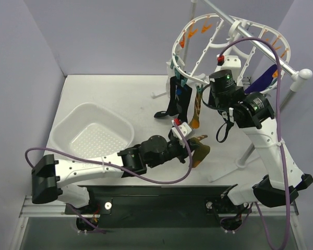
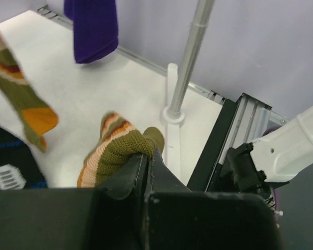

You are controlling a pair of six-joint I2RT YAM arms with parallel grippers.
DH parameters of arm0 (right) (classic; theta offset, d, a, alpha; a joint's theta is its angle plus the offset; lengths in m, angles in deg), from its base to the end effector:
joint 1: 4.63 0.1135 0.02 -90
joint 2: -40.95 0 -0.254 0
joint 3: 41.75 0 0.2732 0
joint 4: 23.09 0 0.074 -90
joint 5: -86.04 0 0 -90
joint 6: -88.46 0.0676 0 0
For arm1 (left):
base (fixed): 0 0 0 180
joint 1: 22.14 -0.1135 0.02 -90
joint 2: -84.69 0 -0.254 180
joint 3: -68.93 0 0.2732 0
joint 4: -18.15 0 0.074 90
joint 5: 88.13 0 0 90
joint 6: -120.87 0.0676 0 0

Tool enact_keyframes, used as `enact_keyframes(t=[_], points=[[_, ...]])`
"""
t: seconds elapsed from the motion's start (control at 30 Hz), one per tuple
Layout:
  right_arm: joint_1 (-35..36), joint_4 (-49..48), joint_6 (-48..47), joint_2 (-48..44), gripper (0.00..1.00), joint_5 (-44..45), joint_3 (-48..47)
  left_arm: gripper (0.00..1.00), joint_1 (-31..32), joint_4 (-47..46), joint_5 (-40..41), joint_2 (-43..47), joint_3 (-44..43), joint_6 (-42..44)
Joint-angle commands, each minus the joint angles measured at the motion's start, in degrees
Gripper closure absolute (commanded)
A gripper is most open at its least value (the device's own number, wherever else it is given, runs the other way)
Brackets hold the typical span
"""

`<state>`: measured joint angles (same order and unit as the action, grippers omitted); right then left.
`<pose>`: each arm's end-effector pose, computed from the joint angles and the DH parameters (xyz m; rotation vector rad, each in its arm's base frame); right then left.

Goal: Remove the socks clipped to the hanger

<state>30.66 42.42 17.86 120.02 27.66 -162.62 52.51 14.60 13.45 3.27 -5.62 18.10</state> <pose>0.2621 0.1421 0.4921 0.0848 1.9195 0.0915 0.1172 -0.3757 0.3239 0.7418 1.5571 -0.9937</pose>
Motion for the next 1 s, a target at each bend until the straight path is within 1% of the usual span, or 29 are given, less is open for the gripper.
enact_keyframes(t=[0.0, 0.07, 0.1, 0.2, 0.23, 0.27, 0.3, 0.33, 0.4, 0.43, 0.47, 0.53, 0.57, 0.67, 0.73, 0.77, 0.8, 0.83, 0.87, 0.93, 0.97], points=[[-0.22, 0.00, -0.06, -2.43, 1.00, 0.02, 1.48, 1.00, -7.04, 9.87, -0.06, 9.08, 0.60, -2.86], [-0.31, -0.08, 0.11, -2.87, 1.00, -0.41, 1.83, 1.00, -10.83, 13.66, -0.24, 13.11, 0.78, -4.97], [-0.31, 0.00, 0.55, -3.04, 1.00, -0.50, 2.27, 1.00, -14.93, 16.12, -0.58, 14.53, 1.04, -5.59], [-0.66, -0.08, 0.90, -3.31, 1.00, -1.29, 2.80, 1.00, -20.32, 24.02, -0.41, 19.72, 1.48, -6.65], [-0.66, 0.00, 0.82, -3.48, 1.00, -1.47, 2.89, 1.00, -23.47, 25.88, -0.15, 20.86, 1.22, -7.17], [-0.75, -0.08, 0.82, -3.48, 0.99, -1.56, 3.15, 1.00, -25.33, 27.64, 0.11, 22.96, 1.05, -7.44], [-0.75, 0.00, 0.82, -3.57, 0.98, -1.73, 3.15, 1.00, -27.00, 31.48, 0.99, 23.85, 0.96, -7.79], [-0.83, -0.08, 0.82, -3.57, 0.98, -1.73, 3.41, 1.00, -30.41, 33.52, 2.56, 24.82, 0.44, -8.40], [-1.01, 0.00, 0.82, -3.83, 0.96, -1.99, 3.68, 1.00, -33.94, 38.96, 4.50, 26.84, -0.27, -8.93], [-1.10, -0.08, 0.90, -4.01, 0.95, -2.26, 3.85, 1.00, -36.13, 40.38, 5.03, 27.46, -0.53, -8.85], [-1.19, -0.08, 0.90, -4.01, 0.94, -2.35, 3.94, 1.00, -39.90, 41.36, 4.86, 28.33, -0.54, -8.58], [-1.19, -0.08, 0.90, -4.27, 0.94, -2.96, 4.03, 1.00, -44.05, 44.17, 4.43, 28.78, -0.71, -8.41], [-1.10, -0.08, 0.99, -4.27, 0.93, -3.14, 4.03, 1.00, -47.81, 45.05, 3.81, 28.78, -1.06, -8.41], [-1.19, 0.00, 0.99, -4.54, 0.91, -3.66, 4.21, 1.00, -53.01, 47.95, 4.24, 29.04, -0.89, -9.11], [-1.19, 0.00, 1.08, -4.89, 0.90, -3.84, 4.47, 1.00, -54.34, 49.01, 5.03, 29.31, -0.27, -9.72], [-1.27, -0.08, 0.99, -5.06, 0.89, -3.76, 4.73, 0.93, -54.70, 49.19, 5.65, 29.92, -0.01, -9.99], [-1.19, -0.08, 1.08, -5.32, 0.89, -3.84, 4.82, 0.82, -54.88, 49.19, 6.61, 30.19, 0.51, -10.16], [-1.19, -0.08, 0.99, -5.33, 0.88, -3.93, 4.82, 0.69, -54.88, 49.10, 7.14, 30.54, 0.69, -10.86], [-1.19, -0.08, 0.99, -5.41, 0.87, -4.02, 5.00, 0.43, -54.88, 49.01, 7.41, 31.41, 1.04, -11.13], [-1.19, -0.08, 0.99, -5.50, 0.87, -4.19, 5.09, 0.19, -54.88, 48.40, 7.33, 32.12, 1.31, -11.74], [-1.19, 0.00, 1.08, -5.50, 0.86, -4.28, 5.17, 0.03, -54.88, 48.14, 6.89, 32.30, 1.40, -11.75]])
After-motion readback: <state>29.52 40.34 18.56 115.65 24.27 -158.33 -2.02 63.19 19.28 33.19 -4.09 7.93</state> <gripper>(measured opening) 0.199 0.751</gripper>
